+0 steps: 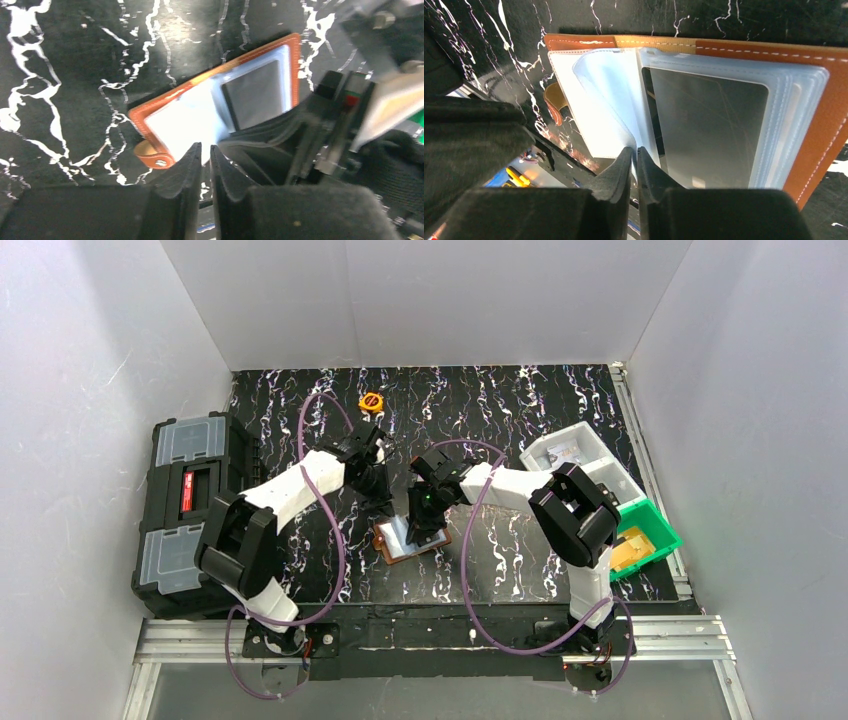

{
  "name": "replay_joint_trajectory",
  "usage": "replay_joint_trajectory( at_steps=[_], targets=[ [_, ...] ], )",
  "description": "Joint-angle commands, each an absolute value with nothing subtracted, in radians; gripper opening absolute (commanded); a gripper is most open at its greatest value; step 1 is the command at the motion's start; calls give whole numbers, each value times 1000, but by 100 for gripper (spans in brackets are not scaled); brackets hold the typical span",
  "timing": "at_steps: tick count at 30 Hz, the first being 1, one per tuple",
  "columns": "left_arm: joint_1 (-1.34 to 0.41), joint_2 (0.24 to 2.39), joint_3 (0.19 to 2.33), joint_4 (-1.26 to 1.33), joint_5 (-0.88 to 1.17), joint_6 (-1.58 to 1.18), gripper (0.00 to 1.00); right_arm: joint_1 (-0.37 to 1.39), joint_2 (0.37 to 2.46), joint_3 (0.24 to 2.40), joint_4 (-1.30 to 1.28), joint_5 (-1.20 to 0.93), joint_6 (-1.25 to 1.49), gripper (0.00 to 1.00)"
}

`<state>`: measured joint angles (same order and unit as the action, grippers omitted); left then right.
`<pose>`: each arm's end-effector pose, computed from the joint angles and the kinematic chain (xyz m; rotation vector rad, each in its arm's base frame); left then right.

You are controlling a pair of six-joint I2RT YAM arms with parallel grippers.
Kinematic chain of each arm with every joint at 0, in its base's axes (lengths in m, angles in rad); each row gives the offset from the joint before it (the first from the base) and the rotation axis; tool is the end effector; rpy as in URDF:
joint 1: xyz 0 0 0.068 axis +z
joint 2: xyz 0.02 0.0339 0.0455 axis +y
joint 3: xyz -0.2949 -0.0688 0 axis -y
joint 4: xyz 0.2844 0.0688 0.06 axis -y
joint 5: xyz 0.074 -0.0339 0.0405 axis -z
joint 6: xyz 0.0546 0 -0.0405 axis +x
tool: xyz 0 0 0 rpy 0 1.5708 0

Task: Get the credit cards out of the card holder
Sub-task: Remove the credit card from the card holder.

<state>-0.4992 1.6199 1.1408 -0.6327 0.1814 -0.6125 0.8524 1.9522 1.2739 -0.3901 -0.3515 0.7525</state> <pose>0.3211 -0.1863 0.2157 -0.0989 2.7914 -0.5600 0.2815 0.3505 0.1457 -0.2775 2.8971 0.8953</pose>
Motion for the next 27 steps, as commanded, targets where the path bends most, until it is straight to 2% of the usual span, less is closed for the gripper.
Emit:
replay_joint_trajectory(
  at_steps=[1,6,11,23,27],
  targets=[
    [-497,1645,1183,-598,282,-659,14,859,1952,1310,-367,-361,759,19],
    [-496,1699,1194,-541,304,-702,16,860,1927,1299,-347,-363,764,23],
    [-490,1746,1225,-537,326,-702,15,861,1918,1273,-323,-370,774,23],
    [-457,1814,1196,-548,383,-652,2,861,1858,1238,-313,-353,764,26],
    [-445,1809,1191,-561,384,-631,0,861,1824,1236,-321,-346,760,33]
  ],
)
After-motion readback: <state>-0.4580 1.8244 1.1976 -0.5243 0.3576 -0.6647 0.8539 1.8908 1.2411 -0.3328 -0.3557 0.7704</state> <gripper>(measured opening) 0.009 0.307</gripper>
